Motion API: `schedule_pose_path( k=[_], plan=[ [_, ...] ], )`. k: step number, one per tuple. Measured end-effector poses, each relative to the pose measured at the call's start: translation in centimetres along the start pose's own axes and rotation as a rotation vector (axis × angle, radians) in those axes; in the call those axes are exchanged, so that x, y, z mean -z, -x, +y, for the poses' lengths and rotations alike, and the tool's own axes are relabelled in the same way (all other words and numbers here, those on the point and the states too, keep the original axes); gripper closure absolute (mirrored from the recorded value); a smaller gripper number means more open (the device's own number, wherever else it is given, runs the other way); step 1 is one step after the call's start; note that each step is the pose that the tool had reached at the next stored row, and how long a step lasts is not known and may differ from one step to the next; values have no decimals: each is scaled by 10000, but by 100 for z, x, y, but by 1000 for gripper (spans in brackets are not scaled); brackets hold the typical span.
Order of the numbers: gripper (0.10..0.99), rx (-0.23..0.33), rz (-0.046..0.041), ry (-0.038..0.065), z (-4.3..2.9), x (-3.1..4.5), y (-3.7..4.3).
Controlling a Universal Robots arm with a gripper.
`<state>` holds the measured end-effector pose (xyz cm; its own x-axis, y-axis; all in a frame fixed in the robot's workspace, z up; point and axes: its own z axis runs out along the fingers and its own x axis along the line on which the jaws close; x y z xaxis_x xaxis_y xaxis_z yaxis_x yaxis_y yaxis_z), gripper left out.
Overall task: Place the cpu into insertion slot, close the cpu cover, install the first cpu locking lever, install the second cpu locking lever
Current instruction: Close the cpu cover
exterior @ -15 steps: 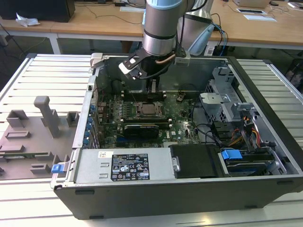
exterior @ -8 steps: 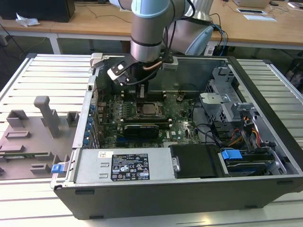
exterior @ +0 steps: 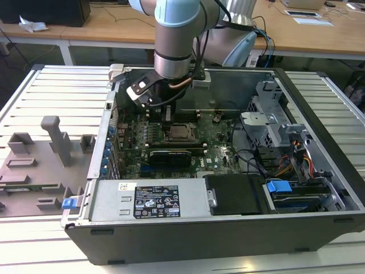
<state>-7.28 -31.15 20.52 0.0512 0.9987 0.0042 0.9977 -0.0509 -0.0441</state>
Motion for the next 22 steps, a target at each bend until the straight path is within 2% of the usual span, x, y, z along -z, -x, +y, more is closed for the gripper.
schedule_pose_path(
  k=[2, 4, 9, 11, 13, 14, 16, 17, 19, 22],
  plan=[
    [980, 0, 2, 3, 57, -2, -3],
    [980, 0, 2, 2, 85, 0, -4],
    [980, 3, 2, 2, 229, 6, -11],
    [980, 2, 1, -20, 337, 11, -15],
    [980, 2, 10, -18, 366, 24, -17],
    [980, 0, 5, -22, 365, 53, -17],
    [980, 0, 2, -23, 359, 188, -17],
    [980, 1, 0, -24, 355, 292, -17],
    [980, 1, -3, -23, 348, 433, -18],
    [980, 1, -14, -24, 342, 575, -18]
  ],
)
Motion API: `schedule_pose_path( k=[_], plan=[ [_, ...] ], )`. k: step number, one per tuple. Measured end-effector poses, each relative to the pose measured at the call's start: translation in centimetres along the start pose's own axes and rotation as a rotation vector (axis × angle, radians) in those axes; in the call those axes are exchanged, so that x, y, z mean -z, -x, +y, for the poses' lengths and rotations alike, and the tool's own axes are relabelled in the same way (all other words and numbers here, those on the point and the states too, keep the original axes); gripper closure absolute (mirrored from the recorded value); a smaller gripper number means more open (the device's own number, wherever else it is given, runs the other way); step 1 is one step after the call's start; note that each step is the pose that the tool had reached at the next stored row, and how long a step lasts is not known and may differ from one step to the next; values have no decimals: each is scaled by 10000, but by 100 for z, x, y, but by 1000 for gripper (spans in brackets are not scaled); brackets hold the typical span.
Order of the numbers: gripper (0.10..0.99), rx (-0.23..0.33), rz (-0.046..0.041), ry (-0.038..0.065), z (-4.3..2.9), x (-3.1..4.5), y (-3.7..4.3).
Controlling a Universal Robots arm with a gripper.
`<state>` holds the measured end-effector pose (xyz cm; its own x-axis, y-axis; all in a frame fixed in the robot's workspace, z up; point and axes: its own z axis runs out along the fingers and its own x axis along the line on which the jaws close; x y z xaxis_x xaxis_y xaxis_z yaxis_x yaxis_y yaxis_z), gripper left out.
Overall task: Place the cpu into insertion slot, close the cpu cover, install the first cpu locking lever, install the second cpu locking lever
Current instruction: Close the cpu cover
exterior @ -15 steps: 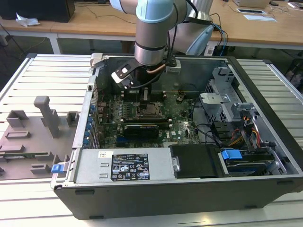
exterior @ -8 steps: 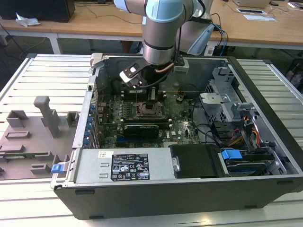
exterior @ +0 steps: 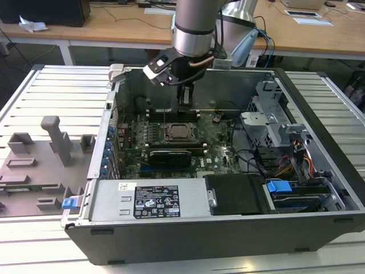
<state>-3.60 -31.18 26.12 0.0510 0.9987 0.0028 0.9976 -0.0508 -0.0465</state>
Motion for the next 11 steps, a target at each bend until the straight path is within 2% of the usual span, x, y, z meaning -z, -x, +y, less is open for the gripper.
schedule_pose_path(
  k=[1, 2, 4, 5, 11],
  plan=[
    [980, 0, -3, 1, -1, 31, 0],
    [980, 0, -10, 1, -5, 108, 0],
    [980, -2, -15, 2, -9, 191, -1],
    [980, -1, -20, 1, -13, 280, -1],
    [980, -1, -20, 2, -14, 298, -1]
  ],
)
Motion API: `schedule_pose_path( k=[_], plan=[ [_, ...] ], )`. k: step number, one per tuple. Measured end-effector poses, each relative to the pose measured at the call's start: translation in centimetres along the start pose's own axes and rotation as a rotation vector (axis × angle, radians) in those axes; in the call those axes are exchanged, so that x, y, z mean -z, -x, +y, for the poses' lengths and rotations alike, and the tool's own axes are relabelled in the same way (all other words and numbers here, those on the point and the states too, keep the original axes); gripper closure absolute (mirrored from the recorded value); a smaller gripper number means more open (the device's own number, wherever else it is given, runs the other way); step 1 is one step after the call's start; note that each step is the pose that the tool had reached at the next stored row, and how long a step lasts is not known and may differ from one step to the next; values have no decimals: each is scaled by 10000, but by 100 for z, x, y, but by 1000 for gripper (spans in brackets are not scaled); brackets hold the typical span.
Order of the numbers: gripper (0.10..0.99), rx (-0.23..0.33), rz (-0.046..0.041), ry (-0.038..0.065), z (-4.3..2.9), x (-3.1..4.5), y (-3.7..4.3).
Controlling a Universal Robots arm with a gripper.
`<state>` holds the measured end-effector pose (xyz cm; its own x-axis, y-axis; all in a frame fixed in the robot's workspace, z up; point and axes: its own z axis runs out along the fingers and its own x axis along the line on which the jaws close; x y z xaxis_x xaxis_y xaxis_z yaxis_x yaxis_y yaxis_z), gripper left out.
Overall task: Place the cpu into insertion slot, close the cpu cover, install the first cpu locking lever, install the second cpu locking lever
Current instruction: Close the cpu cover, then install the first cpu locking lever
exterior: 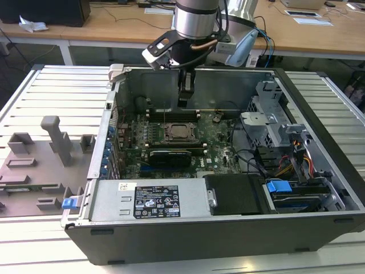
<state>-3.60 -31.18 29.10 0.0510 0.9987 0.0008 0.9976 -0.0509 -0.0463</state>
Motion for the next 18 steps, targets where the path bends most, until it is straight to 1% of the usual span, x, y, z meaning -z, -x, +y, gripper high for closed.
schedule_pose_path(
  k=[9, 11, 13, 17, 18],
  plan=[
    [980, 0, 0, 0, 0, 2, 0],
    [980, 79, -4, -1, 0, 3, 0],
    [980, 342, -16, -1, 0, 3, 0],
    [980, 1076, -46, -1, 0, 2, 0],
    [980, 1385, -53, -1, 0, 2, 0]
  ],
)
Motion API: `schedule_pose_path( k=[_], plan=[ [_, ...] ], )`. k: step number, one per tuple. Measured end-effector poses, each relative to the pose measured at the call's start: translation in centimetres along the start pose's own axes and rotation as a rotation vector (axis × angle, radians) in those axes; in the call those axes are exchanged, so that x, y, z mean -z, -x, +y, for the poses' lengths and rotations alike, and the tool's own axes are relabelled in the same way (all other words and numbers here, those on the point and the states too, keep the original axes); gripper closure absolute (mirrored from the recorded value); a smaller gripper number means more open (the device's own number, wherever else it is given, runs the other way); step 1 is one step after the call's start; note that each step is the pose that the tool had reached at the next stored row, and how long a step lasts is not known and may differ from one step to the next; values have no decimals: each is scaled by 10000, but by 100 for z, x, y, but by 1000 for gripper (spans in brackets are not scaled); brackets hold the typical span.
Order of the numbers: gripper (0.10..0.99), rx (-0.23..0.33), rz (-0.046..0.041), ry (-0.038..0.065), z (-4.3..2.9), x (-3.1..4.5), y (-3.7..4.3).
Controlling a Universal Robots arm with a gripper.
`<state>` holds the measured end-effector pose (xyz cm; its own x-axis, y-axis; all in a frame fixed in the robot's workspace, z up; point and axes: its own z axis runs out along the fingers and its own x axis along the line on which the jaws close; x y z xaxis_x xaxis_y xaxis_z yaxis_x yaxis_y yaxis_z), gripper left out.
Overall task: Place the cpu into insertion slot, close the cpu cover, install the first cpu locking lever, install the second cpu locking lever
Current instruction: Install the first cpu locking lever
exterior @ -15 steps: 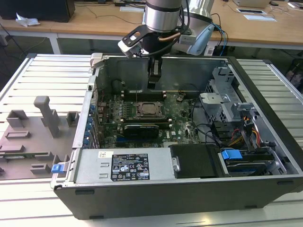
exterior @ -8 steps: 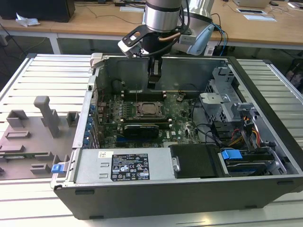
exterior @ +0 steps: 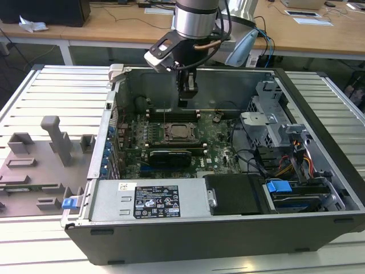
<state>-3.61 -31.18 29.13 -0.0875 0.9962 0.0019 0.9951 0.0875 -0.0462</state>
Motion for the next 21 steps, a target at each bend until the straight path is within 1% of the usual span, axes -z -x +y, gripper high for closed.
schedule_pose_path(
  k=[1, 4, 5, 7, 9, 13, 15, 17, 20, 21],
  plan=[
    [980, 266, -11, -1, 0, 0, 0],
    [980, 625, -28, -1, 0, 0, 0],
    [980, 939, -42, -2, 0, 0, 0],
    [980, 1213, -55, -2, 0, 0, 0],
    [980, 1659, -75, -3, 0, 0, 0],
    [980, 2298, -105, -5, 0, 0, 0],
    [980, 2777, -128, -5, 0, 0, 0],
    [980, 3054, -140, -6, 0, 0, 0],
    [980, 3745, -172, -7, 0, 0, 0],
    [980, 3850, -177, -8, 0, 0, 0]
  ],
)
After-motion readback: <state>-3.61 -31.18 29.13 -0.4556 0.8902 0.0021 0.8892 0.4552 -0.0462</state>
